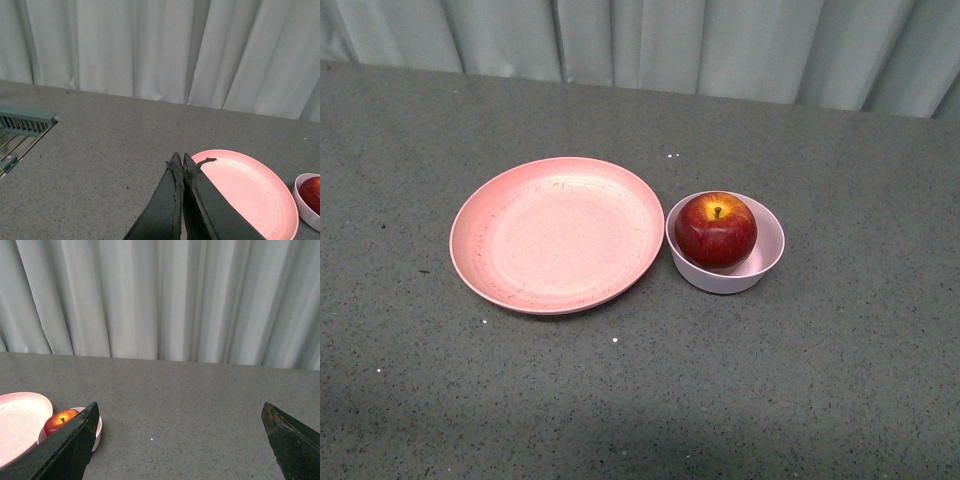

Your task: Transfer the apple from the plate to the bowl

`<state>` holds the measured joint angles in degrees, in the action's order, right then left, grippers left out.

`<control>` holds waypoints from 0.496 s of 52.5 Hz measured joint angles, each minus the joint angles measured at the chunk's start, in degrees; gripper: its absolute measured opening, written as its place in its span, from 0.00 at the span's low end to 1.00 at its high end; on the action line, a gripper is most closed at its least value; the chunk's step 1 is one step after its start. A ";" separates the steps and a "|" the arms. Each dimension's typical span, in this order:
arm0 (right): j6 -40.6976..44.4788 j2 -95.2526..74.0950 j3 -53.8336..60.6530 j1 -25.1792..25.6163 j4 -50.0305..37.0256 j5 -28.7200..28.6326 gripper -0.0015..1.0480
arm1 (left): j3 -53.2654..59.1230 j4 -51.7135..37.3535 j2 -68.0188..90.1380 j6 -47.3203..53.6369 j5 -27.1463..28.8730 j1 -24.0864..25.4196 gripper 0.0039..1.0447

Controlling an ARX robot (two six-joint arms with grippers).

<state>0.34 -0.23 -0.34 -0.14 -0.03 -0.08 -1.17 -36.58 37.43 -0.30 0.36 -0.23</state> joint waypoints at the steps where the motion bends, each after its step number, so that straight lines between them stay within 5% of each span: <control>1: 0.02 0.00 0.00 0.00 0.00 0.00 0.91 | 0.00 0.76 -0.85 0.00 -0.09 0.02 0.03; 26: 0.00 0.00 0.00 0.00 0.00 0.02 0.91 | 0.04 15.54 -16.61 0.02 -0.24 0.09 0.03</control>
<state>0.34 -0.23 -0.34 -0.14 -0.03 -0.05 -1.13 -21.04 20.82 -0.27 0.12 -0.14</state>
